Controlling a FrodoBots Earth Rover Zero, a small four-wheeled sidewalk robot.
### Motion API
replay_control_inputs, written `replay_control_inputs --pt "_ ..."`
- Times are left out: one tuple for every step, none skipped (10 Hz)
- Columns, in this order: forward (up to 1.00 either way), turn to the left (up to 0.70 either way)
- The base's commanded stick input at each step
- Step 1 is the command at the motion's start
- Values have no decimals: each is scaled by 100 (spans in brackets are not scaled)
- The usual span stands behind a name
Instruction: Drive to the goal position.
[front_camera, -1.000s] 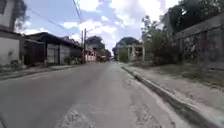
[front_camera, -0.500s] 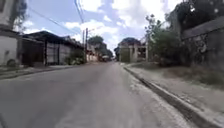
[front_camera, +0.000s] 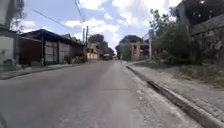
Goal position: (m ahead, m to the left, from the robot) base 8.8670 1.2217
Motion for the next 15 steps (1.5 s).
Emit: replay_control_inputs --pt "100 0" --pt "100 0" --pt "100 0" --pt "100 0" --pt "100 0" --pt "100 0" --pt "100 0" --pt "100 0" --pt "100 0" --pt "100 0" --pt "100 0" --pt "100 0" --pt "100 0" --pt "100 0" --pt "100 -17"
